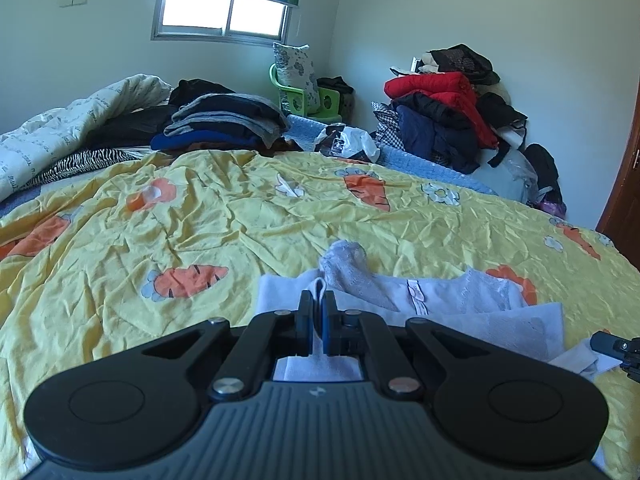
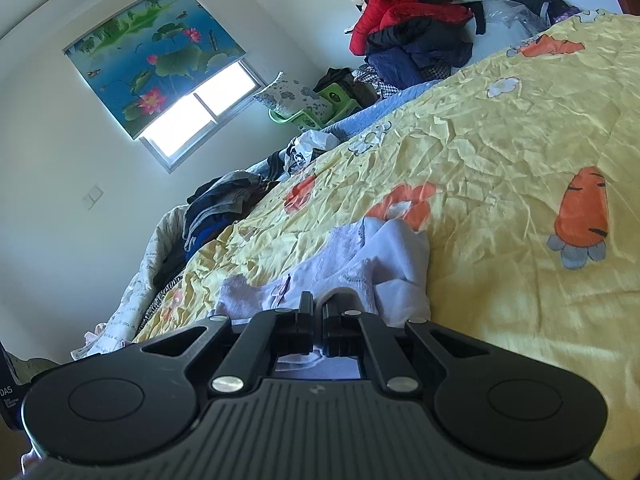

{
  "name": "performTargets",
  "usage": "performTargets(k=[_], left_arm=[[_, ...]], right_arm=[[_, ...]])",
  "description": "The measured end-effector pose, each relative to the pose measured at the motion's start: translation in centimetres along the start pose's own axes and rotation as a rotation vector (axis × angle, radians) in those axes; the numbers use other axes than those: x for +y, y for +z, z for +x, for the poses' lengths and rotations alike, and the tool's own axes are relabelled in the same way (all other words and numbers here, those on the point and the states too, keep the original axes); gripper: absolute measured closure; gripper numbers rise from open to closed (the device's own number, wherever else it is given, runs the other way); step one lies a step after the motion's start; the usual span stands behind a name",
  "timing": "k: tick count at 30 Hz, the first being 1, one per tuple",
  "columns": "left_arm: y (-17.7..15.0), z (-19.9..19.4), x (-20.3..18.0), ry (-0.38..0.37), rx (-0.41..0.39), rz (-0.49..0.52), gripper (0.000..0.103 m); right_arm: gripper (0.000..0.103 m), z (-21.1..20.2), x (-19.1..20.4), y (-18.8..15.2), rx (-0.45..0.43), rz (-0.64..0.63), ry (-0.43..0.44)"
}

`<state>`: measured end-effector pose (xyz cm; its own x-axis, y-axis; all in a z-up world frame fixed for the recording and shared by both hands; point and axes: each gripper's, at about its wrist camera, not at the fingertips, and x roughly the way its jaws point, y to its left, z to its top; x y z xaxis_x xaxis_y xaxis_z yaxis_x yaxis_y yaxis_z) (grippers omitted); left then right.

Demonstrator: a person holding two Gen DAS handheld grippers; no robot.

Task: Fold small clothes
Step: 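Lay the held hem over the folded sleeves with both grippers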

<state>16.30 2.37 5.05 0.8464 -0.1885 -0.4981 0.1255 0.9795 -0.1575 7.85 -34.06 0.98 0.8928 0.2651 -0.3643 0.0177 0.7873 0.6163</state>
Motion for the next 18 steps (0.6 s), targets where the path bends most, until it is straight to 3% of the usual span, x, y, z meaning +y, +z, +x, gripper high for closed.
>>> performTargets(k=[18], left_arm=[[2.5,2.2,-0.4,0.031,-0.03,0.018,0.099]], right_arm=[[0.096,2.0,0.5,2.4,-0.026,-0.013,-0.008]])
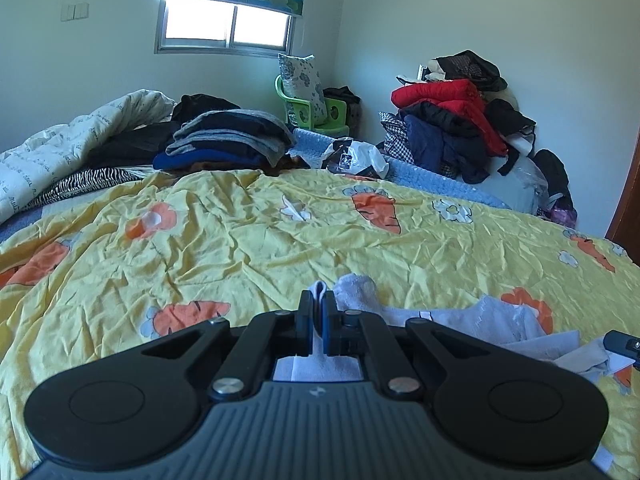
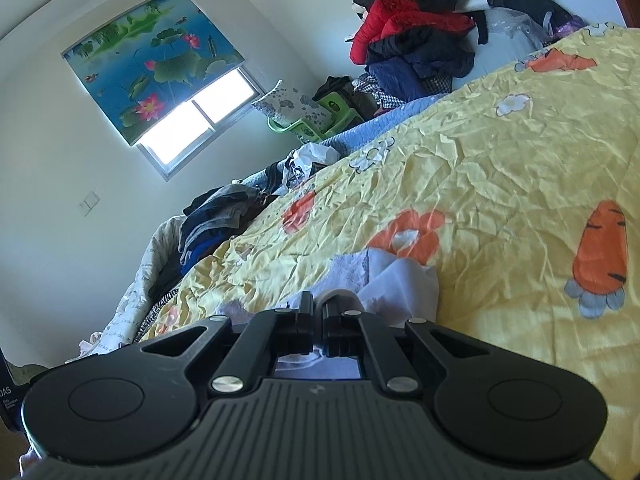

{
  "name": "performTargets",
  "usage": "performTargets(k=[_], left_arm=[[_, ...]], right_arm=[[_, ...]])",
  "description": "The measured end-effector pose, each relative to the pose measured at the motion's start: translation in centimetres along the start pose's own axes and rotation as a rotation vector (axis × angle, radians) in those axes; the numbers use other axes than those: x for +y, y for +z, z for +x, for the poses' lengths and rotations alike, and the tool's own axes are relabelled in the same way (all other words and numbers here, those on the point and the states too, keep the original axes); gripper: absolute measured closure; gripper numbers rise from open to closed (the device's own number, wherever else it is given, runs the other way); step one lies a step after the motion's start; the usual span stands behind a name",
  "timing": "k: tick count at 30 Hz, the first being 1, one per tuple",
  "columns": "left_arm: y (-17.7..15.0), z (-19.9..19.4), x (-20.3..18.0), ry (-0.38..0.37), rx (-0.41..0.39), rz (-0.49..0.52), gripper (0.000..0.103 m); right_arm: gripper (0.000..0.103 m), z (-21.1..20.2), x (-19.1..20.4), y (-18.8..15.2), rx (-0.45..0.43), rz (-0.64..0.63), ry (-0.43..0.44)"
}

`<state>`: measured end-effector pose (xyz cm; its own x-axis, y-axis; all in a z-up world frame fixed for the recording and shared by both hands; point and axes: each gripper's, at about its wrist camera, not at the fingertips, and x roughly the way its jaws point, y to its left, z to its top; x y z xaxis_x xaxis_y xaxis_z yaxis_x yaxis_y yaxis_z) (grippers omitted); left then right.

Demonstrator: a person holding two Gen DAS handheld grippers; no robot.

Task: Fold small clothes
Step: 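Lay the held hem over the folded sleeves with both grippers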

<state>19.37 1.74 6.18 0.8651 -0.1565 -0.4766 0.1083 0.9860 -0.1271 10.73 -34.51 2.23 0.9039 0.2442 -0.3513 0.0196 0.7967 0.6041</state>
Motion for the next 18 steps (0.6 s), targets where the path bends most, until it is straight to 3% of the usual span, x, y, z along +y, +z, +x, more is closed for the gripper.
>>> performTargets(k=[18], left_arm=[[1.6,4.2,-0.9,0.032,0.02,0.041,0.099]], right_arm=[[0.096,3.6,-0.9,1.8,-0.009,0.036,-0.016]])
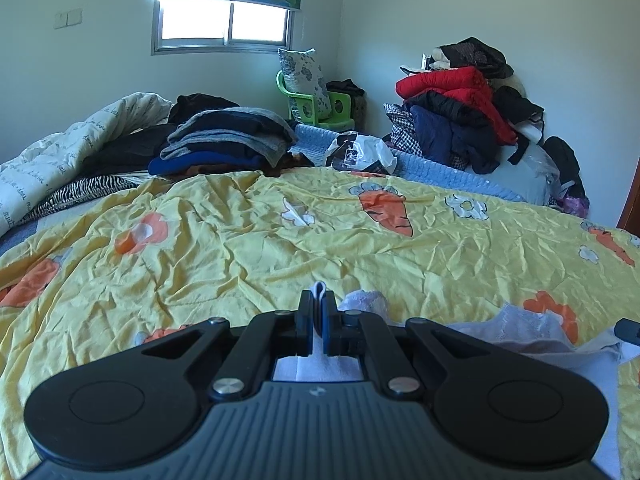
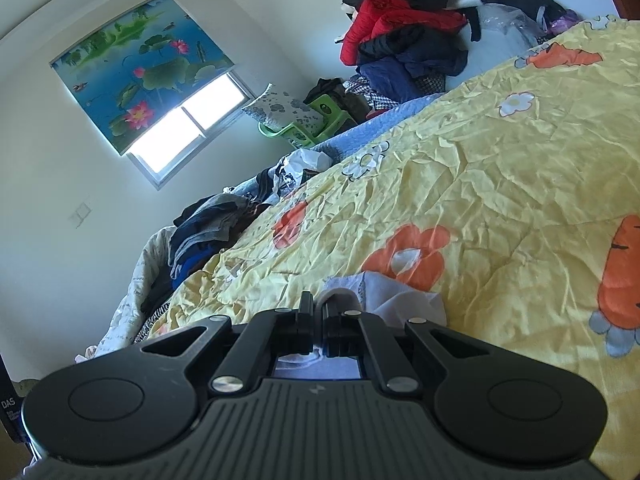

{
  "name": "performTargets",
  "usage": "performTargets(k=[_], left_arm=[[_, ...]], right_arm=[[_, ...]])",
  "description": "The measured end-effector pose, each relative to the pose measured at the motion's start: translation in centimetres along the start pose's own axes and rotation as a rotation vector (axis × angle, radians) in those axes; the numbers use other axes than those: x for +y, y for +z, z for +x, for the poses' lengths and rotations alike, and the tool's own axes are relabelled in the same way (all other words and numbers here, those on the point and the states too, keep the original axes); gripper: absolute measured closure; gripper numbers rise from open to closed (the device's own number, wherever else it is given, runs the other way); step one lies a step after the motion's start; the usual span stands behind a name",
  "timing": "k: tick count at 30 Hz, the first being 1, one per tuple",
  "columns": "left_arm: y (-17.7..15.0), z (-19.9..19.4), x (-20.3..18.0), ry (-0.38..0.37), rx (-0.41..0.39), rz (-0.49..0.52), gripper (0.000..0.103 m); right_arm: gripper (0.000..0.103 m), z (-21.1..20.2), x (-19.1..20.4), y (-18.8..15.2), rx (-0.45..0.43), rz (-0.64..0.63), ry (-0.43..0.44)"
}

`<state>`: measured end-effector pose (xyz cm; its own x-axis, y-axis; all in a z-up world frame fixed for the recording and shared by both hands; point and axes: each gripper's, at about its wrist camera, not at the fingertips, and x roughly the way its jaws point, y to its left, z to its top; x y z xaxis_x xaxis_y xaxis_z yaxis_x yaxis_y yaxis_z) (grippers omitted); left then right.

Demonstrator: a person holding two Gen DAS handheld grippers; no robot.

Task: Fold small clothes
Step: 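Lay the held hem over the folded sleeves with both grippers, then open both grippers and release the hem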

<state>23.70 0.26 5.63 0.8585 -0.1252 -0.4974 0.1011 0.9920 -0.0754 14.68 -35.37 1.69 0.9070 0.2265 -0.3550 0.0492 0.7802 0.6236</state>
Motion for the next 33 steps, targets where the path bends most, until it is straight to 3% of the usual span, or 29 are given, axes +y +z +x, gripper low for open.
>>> performTargets(k=[18,25,26,28,31,33], left_arm=[[-0.4,5.4,-1.1,0.032,0.072,0.046,0.099],[-0.5,7.7,-0.2,0.02,0.161,-0.021,0.099],[-0.5,8.0,0.0,0.015,0.175,-0.037,0.099],[-0.5,8.7,0.6,0.008,0.206,-0.079,0.098],[-0.3,9.3,1.3,-0.005,0.233,-0.119,0.097],[0.1,9.6,1.6,-0.008,0.242,-0.139,0.097]], right_arm=[[0.096,4.0,-2.5,0.7,0.029,0.07,-0.031],[0.095,5.1,-3.5,0.5,0.048,0.11,-0.039],[0.088,5.3,-3.5,0.5,0.053,0.115,-0.04],[0.089,5.6,-3.7,0.5,0.053,0.122,-0.051],[0.079,5.9,-4.1,0.9,0.051,0.14,-0.059],[0.062,6.1,-4.2,1.1,0.045,0.14,-0.074]])
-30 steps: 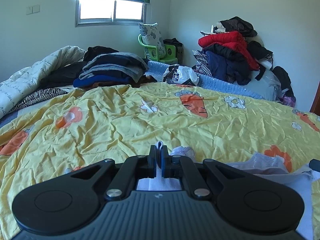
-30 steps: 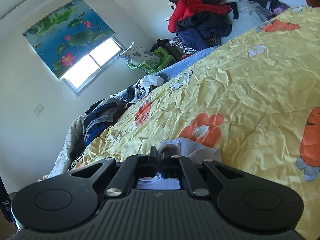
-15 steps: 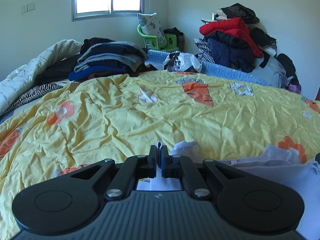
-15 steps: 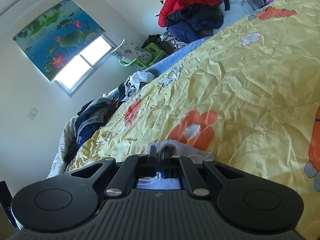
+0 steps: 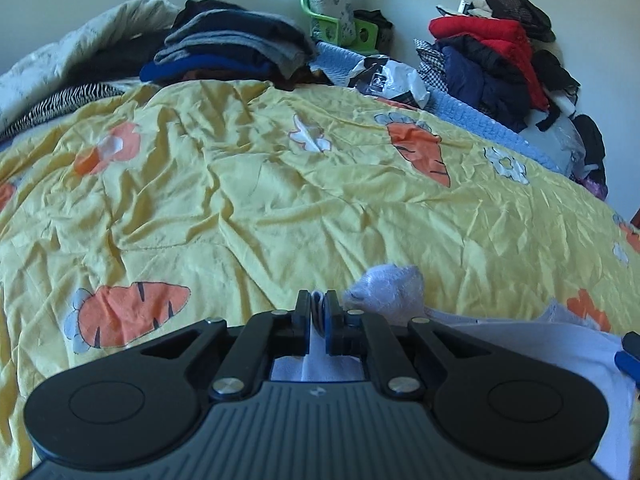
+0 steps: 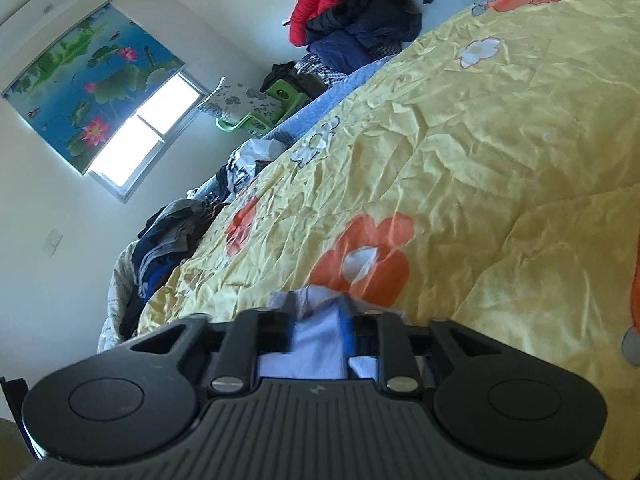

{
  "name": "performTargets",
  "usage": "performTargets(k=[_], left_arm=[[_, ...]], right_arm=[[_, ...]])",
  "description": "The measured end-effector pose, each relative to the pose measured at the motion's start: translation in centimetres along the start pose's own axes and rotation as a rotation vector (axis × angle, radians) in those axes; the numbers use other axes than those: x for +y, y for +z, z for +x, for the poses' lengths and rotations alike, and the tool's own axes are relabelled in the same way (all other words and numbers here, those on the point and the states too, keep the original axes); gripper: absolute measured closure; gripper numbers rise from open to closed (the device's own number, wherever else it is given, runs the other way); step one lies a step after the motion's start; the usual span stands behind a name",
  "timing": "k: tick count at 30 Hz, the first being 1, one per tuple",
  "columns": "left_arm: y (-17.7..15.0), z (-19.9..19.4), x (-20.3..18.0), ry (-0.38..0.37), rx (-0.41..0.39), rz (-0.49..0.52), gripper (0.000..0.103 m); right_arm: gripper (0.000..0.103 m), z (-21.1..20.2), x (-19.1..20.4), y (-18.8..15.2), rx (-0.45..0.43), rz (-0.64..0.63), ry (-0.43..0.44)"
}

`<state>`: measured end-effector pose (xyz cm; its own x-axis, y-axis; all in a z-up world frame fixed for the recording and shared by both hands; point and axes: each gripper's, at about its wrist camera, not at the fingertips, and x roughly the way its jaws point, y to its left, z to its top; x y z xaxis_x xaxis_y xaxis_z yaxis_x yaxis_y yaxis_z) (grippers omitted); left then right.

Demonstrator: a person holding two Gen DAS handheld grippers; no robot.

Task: Fold small clothes
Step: 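Open both grippers and release the hem, then move both open grippers to the folded edge of the shirt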

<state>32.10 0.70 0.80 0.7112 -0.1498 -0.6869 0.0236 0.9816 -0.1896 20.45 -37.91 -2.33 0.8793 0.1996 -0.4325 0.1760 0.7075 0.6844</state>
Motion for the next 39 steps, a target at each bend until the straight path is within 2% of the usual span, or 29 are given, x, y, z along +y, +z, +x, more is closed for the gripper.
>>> performTargets(k=[2,5,8,10,12,14,15,16,17,20,23,25,27,30,32,35,37,39], left_arm=[[0.6,-0.1,0.5,-0.006,-0.005,-0.03,0.096],[1.3,-0.1,1.1,-0.013,-0.014,-0.066,0.09],[1.5,-0.3,1.5,-0.022,-0.015,-0.1,0.072],[1.2,-0.8,1.5,-0.02,-0.045,-0.098,0.047],[1.0,-1.4,1.2,-0.008,-0.083,-0.084,0.038],[0.9,-1.9,0.8,-0.003,-0.115,-0.065,0.037],[1.0,-2.2,0.7,-0.005,-0.123,-0.058,0.037],[1.1,-2.4,0.7,-0.01,-0.124,-0.055,0.037],[1.1,-2.6,0.6,-0.017,-0.122,-0.052,0.037],[0.7,-3.2,0.7,-0.049,-0.12,-0.017,0.037],[-0.3,-3.6,-0.2,-0.065,-0.119,0.086,0.037],[-1.2,-3.5,-1.2,-0.058,-0.113,0.155,0.037],[-2.1,-3.1,-2.4,-0.054,-0.102,0.225,0.037],[-3.1,-1.9,-3.7,-0.008,-0.071,0.271,0.037],[-3.3,-1.0,-3.9,0.005,-0.036,0.25,0.037],[-3.6,0.2,-4.0,0.027,-0.006,0.231,0.037],[-3.9,0.4,-4.1,0.036,-0.01,0.241,0.037],[-4.0,0.5,-4.3,0.045,-0.017,0.256,0.034]], right_arm=[[0.057,0.0,0.1,0.2,-0.011,-0.012,-0.019],[0.057,-0.6,0.9,0.2,-0.05,-0.062,-0.052],[0.056,-1.1,2.4,-0.3,-0.06,-0.156,-0.037],[0.055,-0.4,3.8,-0.8,-0.006,-0.234,-0.004],[0.052,1.0,5.3,-1.5,0.079,-0.311,0.031],[0.046,2.9,6.6,-2.3,0.193,-0.369,0.063],[0.047,3.7,7.1,-2.8,0.236,-0.397,0.07],[0.048,4.4,7.6,-3.3,0.262,-0.436,0.059],[0.048,5.1,8.1,-3.9,0.274,-0.492,0.011],[0.049,5.9,9.2,-4.3,0.212,-0.642,-0.158],[0.049,6.1,9.7,-4.0,0.167,-0.693,-0.275],[0.045,5.4,10.3,-4.3,0.126,-0.708,-0.293],[0.039,4.4,11.0,-4.9,0.096,-0.736,-0.25],[0.034,4.6,12.4,-6.2,0.153,-0.79,-0.171],[0.034,5.8,12.6,-6.7,0.2,-0.83,-0.221],[0.03,7.3,11.6,-6.3,0.189,-0.834,-0.334],[0.031,6.8,11.4,-5.6,0.16,-0.782,-0.342],[0.029,5.9,11.7,-5.9,0.124,-0.789,-0.329]])
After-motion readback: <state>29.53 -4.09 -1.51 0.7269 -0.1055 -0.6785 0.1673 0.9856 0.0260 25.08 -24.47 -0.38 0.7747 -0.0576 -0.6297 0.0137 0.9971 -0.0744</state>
